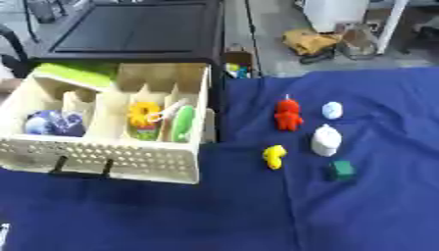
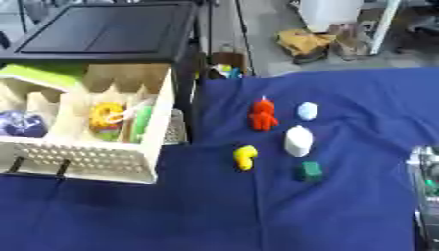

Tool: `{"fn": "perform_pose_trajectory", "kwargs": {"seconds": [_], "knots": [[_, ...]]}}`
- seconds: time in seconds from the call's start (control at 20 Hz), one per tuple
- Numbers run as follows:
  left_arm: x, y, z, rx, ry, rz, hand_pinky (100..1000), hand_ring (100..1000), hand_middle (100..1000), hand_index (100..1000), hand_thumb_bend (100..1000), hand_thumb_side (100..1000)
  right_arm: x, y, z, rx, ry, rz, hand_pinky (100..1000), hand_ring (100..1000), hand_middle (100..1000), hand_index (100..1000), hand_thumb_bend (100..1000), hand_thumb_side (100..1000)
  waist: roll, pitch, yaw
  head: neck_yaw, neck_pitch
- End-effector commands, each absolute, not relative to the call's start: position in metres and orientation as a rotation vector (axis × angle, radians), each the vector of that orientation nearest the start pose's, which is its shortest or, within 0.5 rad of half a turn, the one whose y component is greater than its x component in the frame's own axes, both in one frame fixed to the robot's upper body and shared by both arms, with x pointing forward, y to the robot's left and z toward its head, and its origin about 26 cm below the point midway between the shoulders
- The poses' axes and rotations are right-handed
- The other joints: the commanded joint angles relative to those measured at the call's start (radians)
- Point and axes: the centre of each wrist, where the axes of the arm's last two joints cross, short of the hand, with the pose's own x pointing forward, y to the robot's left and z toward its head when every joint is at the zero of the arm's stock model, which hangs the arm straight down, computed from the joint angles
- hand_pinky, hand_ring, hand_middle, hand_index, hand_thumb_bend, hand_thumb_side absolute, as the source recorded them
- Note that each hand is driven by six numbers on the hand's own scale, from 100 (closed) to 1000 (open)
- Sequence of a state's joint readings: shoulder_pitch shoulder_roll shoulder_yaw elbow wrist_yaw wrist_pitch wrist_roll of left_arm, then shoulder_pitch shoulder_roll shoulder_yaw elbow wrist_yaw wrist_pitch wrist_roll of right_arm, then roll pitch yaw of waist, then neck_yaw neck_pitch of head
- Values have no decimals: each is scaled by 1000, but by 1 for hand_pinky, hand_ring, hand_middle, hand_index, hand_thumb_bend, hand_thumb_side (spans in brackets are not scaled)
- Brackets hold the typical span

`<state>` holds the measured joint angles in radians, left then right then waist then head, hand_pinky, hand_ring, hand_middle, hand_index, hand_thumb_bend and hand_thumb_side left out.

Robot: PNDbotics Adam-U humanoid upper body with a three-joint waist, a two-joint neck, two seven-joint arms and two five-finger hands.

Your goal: Pick up objects from table and place into drawer.

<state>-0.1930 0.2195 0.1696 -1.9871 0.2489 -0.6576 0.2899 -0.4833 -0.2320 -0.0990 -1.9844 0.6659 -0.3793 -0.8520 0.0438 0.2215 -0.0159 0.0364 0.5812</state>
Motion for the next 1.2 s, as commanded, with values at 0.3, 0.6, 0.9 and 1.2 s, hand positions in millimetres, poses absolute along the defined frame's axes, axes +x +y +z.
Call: {"fn": "perform_pose_trajectory", "kwargs": {"seconds": [0.3,0.6,0.9,1.2], "knots": [[286,299,174,-74,3377,-490,524,705,717,815,416,1000,311,-253,255,987,2856,456,531,572,553,661,100,571,0,-14,-1,5,36],[287,297,175,-70,3376,-485,523,707,719,816,415,1000,311,-254,264,975,2849,387,548,590,564,680,100,599,-1,1,0,5,53],[288,295,176,-67,3372,-471,522,709,722,817,415,1000,310,-255,287,1015,2895,100,591,648,608,750,175,710,-2,22,5,-1,56],[289,294,177,-64,3371,-455,521,711,724,819,415,1000,305,-258,322,1132,2906,-179,629,702,665,795,294,808,-8,40,6,-10,56]]}}
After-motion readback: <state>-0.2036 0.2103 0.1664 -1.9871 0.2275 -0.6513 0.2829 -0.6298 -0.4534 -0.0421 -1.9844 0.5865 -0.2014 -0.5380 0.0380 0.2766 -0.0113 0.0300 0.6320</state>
